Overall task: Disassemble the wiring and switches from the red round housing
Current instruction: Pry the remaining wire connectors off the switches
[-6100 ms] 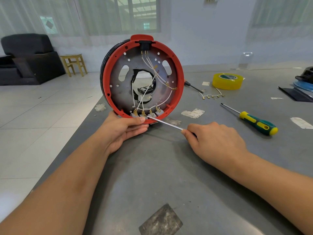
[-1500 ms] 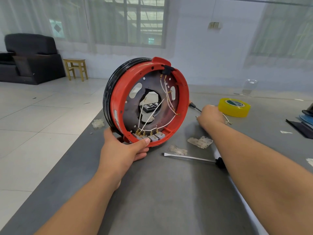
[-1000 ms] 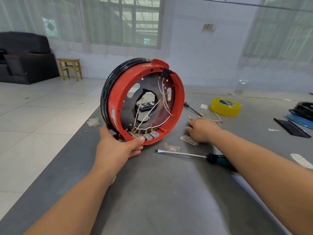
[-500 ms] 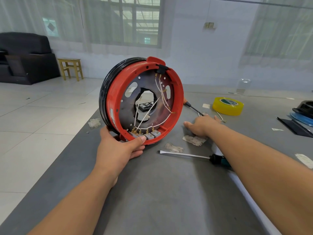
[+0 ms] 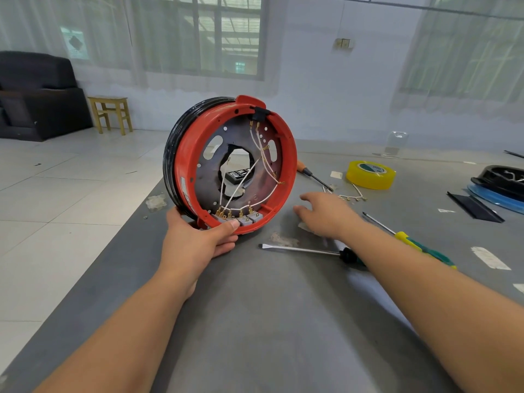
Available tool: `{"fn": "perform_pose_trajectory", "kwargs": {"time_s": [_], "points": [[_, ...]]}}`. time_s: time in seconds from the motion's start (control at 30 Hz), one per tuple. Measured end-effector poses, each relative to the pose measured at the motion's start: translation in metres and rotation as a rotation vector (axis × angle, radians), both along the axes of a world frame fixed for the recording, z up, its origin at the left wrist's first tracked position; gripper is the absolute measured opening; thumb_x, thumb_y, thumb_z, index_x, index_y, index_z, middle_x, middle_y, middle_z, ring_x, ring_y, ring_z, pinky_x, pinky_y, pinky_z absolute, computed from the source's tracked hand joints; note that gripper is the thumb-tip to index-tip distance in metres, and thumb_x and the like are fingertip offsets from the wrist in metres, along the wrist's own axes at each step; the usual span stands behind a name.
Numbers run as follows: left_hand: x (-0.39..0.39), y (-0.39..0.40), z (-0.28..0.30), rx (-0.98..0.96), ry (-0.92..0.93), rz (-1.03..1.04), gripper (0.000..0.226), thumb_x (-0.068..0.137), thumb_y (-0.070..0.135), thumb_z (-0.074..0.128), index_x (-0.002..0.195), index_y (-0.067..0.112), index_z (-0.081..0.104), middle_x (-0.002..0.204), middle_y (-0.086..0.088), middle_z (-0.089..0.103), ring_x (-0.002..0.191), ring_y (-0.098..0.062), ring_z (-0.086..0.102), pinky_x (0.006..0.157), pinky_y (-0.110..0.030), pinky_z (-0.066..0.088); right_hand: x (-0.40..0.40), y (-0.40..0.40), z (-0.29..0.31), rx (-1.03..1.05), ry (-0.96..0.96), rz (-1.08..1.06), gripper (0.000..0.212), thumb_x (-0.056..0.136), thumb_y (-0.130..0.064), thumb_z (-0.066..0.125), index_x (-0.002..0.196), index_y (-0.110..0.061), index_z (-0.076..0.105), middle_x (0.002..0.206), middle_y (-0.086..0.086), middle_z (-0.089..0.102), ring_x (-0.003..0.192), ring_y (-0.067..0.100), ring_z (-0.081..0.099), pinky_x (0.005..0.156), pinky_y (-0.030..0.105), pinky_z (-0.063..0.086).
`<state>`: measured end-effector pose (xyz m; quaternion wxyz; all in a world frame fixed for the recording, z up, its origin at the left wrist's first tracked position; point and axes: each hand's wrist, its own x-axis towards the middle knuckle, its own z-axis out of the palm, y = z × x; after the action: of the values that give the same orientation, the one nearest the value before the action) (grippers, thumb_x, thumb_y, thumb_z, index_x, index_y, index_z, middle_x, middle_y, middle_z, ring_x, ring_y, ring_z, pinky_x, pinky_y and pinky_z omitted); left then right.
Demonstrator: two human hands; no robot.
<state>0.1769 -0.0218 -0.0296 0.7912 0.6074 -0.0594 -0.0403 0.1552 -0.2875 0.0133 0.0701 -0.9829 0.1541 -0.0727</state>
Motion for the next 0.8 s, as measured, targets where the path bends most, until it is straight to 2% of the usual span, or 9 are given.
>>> {"fn": "perform_pose_trajectory", "kwargs": {"time_s": [0.17, 0.3, 0.37, 0.43, 0.5, 0.53, 0.6, 0.7, 0.8], "points": [[-0.003, 0.003, 0.006, -0.045, 0.031, -0.036, 0.081, 0.074, 0.001, 0.093, 0.132, 0.024, 0.042, 0.092, -0.015, 0.081, 0.083, -0.038, 0.080, 0.070, -0.045, 0.067, -0.046, 0.058, -0.014, 0.301, -0.416, 0.138, 0.041, 0.103, -0.040, 0.051, 0.135, -0.017, 0.063, 0.135, 0.002, 0.065, 0.126, 0.021, 0.058, 0.106, 0.035, 0.044], [-0.006, 0.004, 0.011, -0.066, 0.029, -0.077, 0.070, 0.081, 0.000, 0.088, 0.133, 0.013, 0.045, 0.097, -0.019, 0.080, 0.086, -0.039, 0.080, 0.072, -0.045, 0.067, -0.066, 0.092, -0.030, 0.425, -0.525, 0.152, 0.037, 0.102, -0.039, 0.055, 0.132, -0.018, 0.059, 0.125, -0.002, 0.066, 0.111, 0.017, 0.061, 0.098, 0.036, 0.049], [-0.007, 0.005, 0.012, -0.074, 0.028, -0.099, 0.061, 0.082, 0.001, 0.087, 0.129, 0.008, 0.048, 0.100, -0.022, 0.079, 0.086, -0.039, 0.080, 0.072, -0.043, 0.067, -0.070, 0.102, -0.033, 0.541, -0.574, 0.124, 0.027, 0.101, -0.039, 0.058, 0.122, -0.022, 0.058, 0.116, -0.006, 0.065, 0.099, 0.012, 0.063, 0.091, 0.034, 0.052], [-0.007, 0.006, 0.012, -0.094, 0.035, -0.118, 0.059, 0.083, 0.002, 0.087, 0.126, 0.009, 0.049, 0.101, -0.022, 0.079, 0.088, -0.039, 0.080, 0.072, -0.042, 0.067, -0.071, 0.106, -0.035, 0.639, -0.616, 0.097, 0.021, 0.100, -0.039, 0.061, 0.114, -0.027, 0.053, 0.108, -0.010, 0.065, 0.087, 0.003, 0.062, 0.082, 0.024, 0.051], [-0.007, 0.007, 0.012, -0.120, 0.042, -0.139, 0.059, 0.082, 0.003, 0.087, 0.126, 0.011, 0.048, 0.101, -0.021, 0.080, 0.090, -0.039, 0.080, 0.073, -0.042, 0.066, -0.072, 0.107, -0.036, 0.711, -0.636, 0.080, 0.022, 0.099, -0.040, 0.062, 0.114, -0.029, 0.049, 0.103, -0.015, 0.063, 0.085, -0.005, 0.062, 0.071, 0.008, 0.046], [-0.007, 0.006, 0.012, -0.135, 0.046, -0.155, 0.061, 0.082, 0.003, 0.087, 0.127, 0.011, 0.047, 0.102, -0.021, 0.080, 0.091, -0.039, 0.079, 0.073, -0.042, 0.066, -0.072, 0.107, -0.036, 0.754, -0.641, 0.075, 0.024, 0.099, -0.040, 0.061, 0.115, -0.028, 0.049, 0.101, -0.017, 0.062, 0.085, -0.010, 0.061, 0.068, 0.005, 0.044], [-0.007, 0.006, 0.012, -0.170, 0.055, -0.191, 0.064, 0.081, 0.005, 0.088, 0.129, 0.013, 0.046, 0.105, -0.021, 0.079, 0.092, -0.040, 0.079, 0.073, -0.041, 0.066, -0.071, 0.105, -0.036, 0.838, -0.640, 0.059, 0.025, 0.099, -0.043, 0.061, 0.115, -0.024, 0.053, 0.097, -0.016, 0.065, 0.081, -0.010, 0.065, 0.067, 0.007, 0.047], [-0.009, 0.003, 0.012, -0.207, 0.068, -0.246, 0.080, 0.070, 0.011, 0.091, 0.134, 0.014, 0.044, 0.108, -0.021, 0.079, 0.095, -0.040, 0.079, 0.074, -0.040, 0.066, -0.068, 0.103, -0.037, 0.968, -0.625, 0.046, 0.022, 0.100, -0.045, 0.059, 0.107, -0.024, 0.060, 0.090, -0.006, 0.072, 0.075, 0.005, 0.072, 0.070, 0.024, 0.057], [-0.010, -0.002, 0.012, -0.235, 0.090, -0.281, 0.087, 0.066, 0.012, 0.091, 0.138, 0.014, 0.043, 0.109, -0.023, 0.078, 0.097, -0.041, 0.078, 0.075, -0.041, 0.066, -0.067, 0.105, -0.038, 1.068, -0.568, 0.066, 0.031, 0.102, -0.047, 0.055, 0.096, -0.018, 0.066, 0.079, -0.001, 0.075, 0.067, 0.012, 0.073, 0.064, 0.026, 0.058]]}}
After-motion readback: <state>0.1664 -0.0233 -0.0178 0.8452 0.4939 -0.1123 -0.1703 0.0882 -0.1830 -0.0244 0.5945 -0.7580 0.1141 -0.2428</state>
